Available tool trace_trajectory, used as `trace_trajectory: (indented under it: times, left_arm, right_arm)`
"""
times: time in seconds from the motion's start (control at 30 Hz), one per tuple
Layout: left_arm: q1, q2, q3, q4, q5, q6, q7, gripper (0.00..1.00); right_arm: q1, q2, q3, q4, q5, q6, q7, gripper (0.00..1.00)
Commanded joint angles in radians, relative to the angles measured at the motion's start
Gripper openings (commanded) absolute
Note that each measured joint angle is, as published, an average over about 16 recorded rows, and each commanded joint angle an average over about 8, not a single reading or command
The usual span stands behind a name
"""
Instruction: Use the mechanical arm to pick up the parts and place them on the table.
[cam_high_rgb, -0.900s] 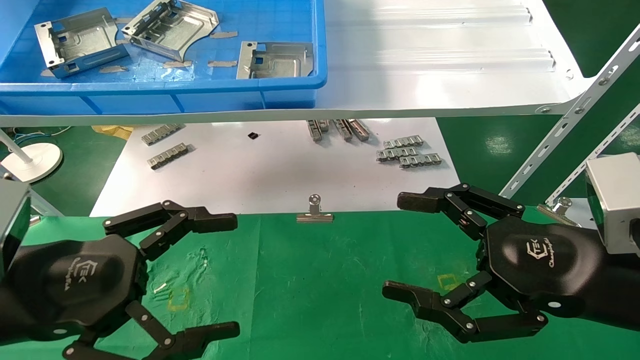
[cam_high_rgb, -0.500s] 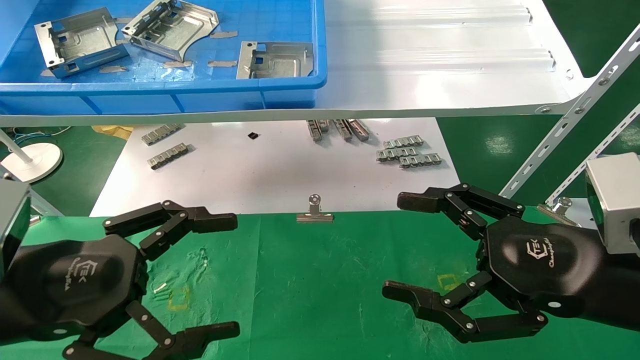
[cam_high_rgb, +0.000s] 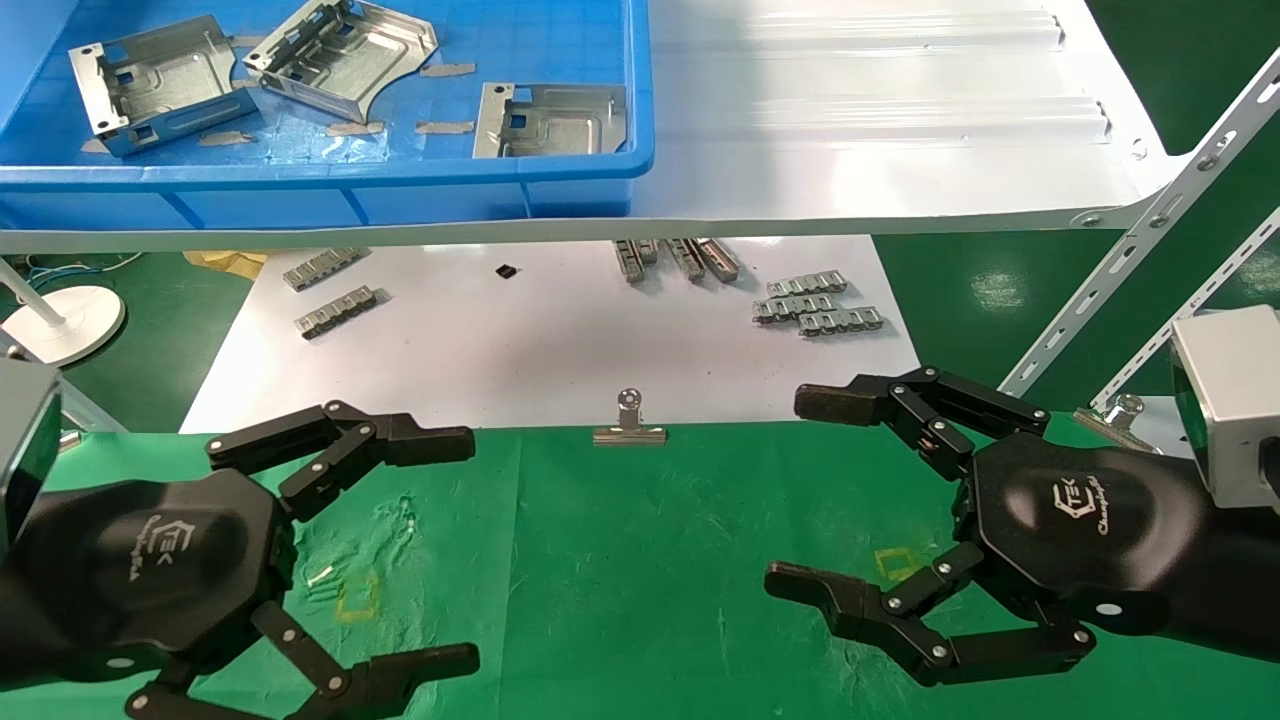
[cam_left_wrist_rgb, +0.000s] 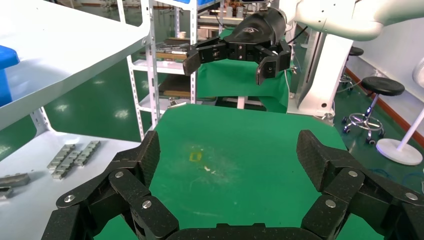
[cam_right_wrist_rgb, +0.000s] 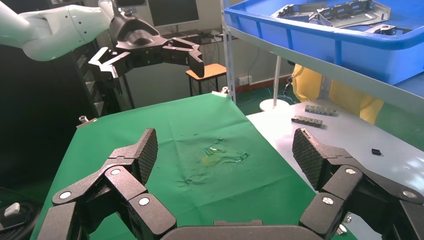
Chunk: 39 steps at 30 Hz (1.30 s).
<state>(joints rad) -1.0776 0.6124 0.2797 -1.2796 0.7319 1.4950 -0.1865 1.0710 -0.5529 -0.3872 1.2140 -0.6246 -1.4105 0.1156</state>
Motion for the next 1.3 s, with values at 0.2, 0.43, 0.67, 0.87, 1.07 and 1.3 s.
trace_trajectory:
  times: [0.2, 0.43, 0.67, 0.87, 1.07, 1.3]
  left_arm:
    - [0.0, 0.0, 0.0, 0.0, 0.0, 0.0, 0.0, 1.0]
    - [0.0, 0.0, 0.0, 0.0, 0.0, 0.0, 0.0, 1.0]
    - [0.0, 0.0, 0.0, 0.0, 0.0, 0.0, 0.0, 1.0]
    - [0.0, 0.0, 0.0, 0.0, 0.0, 0.0, 0.0, 1.0]
    - [0.0, 0.0, 0.0, 0.0, 0.0, 0.0, 0.0, 1.0]
    - [0.0, 0.0, 0.0, 0.0, 0.0, 0.0, 0.0, 1.0]
  right_arm:
    - [0.0, 0.0, 0.0, 0.0, 0.0, 0.0, 0.0, 1.0]
    - [0.0, 0.0, 0.0, 0.0, 0.0, 0.0, 0.0, 0.5]
    - [0.0, 0.0, 0.0, 0.0, 0.0, 0.0, 0.0, 0.0]
    - [0.0, 0.0, 0.0, 0.0, 0.0, 0.0, 0.0, 0.0]
    - [0.0, 0.0, 0.0, 0.0, 0.0, 0.0, 0.0, 0.0]
    - [0.0, 0.0, 0.0, 0.0, 0.0, 0.0, 0.0, 0.0]
